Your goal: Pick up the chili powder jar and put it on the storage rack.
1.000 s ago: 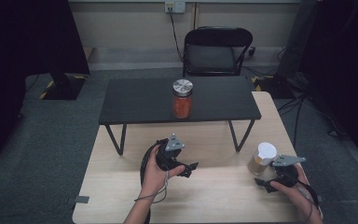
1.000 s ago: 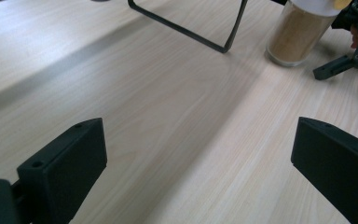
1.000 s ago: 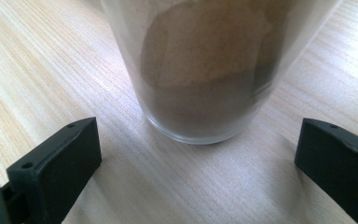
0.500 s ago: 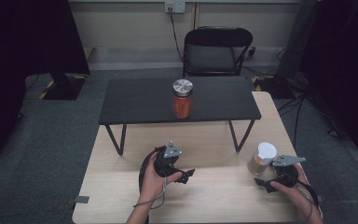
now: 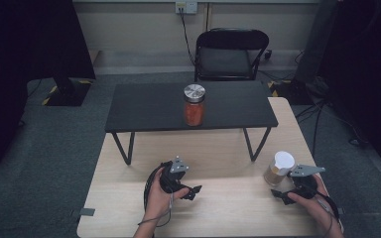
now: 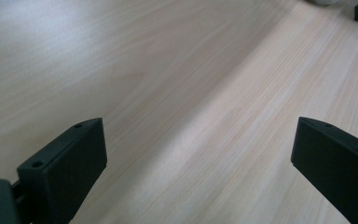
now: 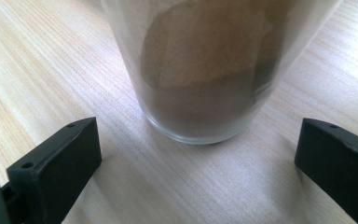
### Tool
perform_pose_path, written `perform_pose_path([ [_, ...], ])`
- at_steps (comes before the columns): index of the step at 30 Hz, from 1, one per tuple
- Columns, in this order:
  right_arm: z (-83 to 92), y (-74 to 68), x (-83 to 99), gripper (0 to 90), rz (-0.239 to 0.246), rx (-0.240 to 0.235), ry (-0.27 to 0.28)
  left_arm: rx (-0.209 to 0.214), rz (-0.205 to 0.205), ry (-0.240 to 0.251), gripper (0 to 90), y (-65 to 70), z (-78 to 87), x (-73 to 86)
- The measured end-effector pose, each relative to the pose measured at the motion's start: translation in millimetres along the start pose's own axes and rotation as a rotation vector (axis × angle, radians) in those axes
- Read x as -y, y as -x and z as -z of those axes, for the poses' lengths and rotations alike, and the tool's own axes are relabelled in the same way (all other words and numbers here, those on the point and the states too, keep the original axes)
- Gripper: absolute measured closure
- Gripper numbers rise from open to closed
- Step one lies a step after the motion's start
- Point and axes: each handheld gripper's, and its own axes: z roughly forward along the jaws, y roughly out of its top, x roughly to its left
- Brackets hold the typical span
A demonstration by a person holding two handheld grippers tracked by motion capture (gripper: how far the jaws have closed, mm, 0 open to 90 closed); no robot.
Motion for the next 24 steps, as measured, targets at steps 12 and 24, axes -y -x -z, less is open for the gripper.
perform_pose_path([
  [12, 0.0, 0.0, 0.0, 0.0, 0.0, 0.0, 0.0, -0.024, 0.011, -0.045, 3.2, -2.2, 1.0, 9.0],
  [24, 0.0, 0.0, 0.0, 0.0, 0.0, 0.0, 0.0, -0.068, -0.038, -0.078, 3.0, 5.1, 0.4, 12.5],
])
